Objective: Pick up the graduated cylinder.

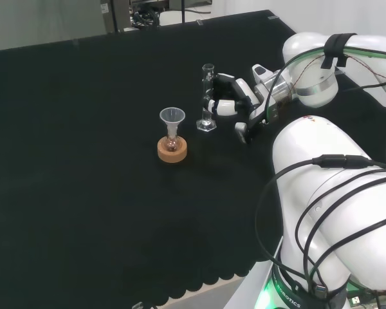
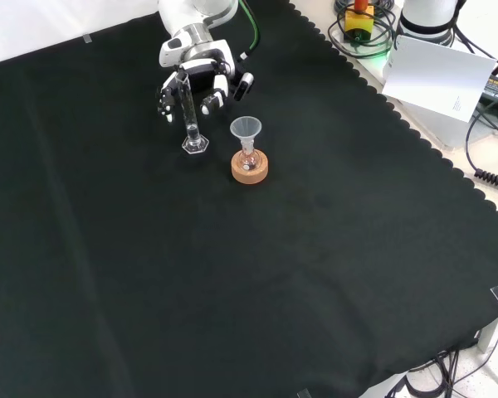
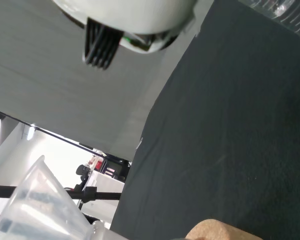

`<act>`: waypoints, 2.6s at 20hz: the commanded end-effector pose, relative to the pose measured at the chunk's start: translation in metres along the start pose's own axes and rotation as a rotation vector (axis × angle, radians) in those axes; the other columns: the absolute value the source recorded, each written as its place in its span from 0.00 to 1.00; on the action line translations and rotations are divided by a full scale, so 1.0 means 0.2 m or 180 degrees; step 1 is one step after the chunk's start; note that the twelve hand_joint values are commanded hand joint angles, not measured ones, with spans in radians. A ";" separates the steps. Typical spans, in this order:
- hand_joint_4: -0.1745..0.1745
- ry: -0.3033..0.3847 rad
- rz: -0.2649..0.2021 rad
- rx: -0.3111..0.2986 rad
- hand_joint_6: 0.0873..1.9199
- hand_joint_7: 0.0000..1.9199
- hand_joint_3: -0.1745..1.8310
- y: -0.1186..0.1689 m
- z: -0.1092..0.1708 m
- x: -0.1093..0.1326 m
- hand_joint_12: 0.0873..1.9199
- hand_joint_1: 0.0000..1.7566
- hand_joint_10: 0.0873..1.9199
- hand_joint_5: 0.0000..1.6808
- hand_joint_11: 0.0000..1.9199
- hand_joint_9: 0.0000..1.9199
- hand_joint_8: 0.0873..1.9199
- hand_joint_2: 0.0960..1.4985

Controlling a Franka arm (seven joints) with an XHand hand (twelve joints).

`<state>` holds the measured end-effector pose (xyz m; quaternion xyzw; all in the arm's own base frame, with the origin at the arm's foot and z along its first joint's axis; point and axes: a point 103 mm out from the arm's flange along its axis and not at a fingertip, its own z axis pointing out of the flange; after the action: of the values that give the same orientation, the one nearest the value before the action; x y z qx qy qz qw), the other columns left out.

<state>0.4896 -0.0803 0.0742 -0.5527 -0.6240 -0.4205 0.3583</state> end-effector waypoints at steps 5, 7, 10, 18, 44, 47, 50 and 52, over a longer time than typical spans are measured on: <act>0.38 0.0036 -0.0005 -0.0006 0.32 0.29 0.47 0.00 0.00 0.00 0.64 0.64 0.23 0.32 0.28 0.40 0.30 0.34; 0.38 0.0028 -0.0009 -0.0008 0.32 0.29 0.47 0.00 0.00 0.00 0.63 0.64 0.23 0.32 0.28 0.40 0.30 0.34; 0.38 0.0023 -0.0005 0.0003 0.33 0.29 0.47 0.01 0.01 0.00 0.63 0.64 0.23 0.33 0.29 0.41 0.30 0.35; 0.40 -0.0028 -0.0014 0.0016 0.34 0.30 0.47 0.03 0.03 0.00 0.62 0.65 0.23 0.35 0.31 0.42 0.30 0.35; 0.43 -0.0115 -0.0017 0.0112 0.31 0.32 0.40 0.04 0.05 0.01 0.57 0.60 0.16 0.44 0.37 0.47 0.30 0.48; 0.41 -0.0135 -0.0017 0.0075 0.33 0.31 0.42 0.04 0.05 0.01 0.58 0.61 0.16 0.41 0.36 0.46 0.30 0.45; 0.41 -0.0145 -0.0021 0.0025 0.34 0.31 0.42 0.03 0.06 0.02 0.59 0.62 0.16 0.40 0.35 0.46 0.30 0.43; 0.41 -0.0128 -0.0010 0.0004 0.34 0.32 0.42 0.03 0.04 0.01 0.59 0.62 0.17 0.41 0.36 0.47 0.30 0.43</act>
<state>0.4961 -0.0680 0.0735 -0.5560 -0.6364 -0.4051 0.3490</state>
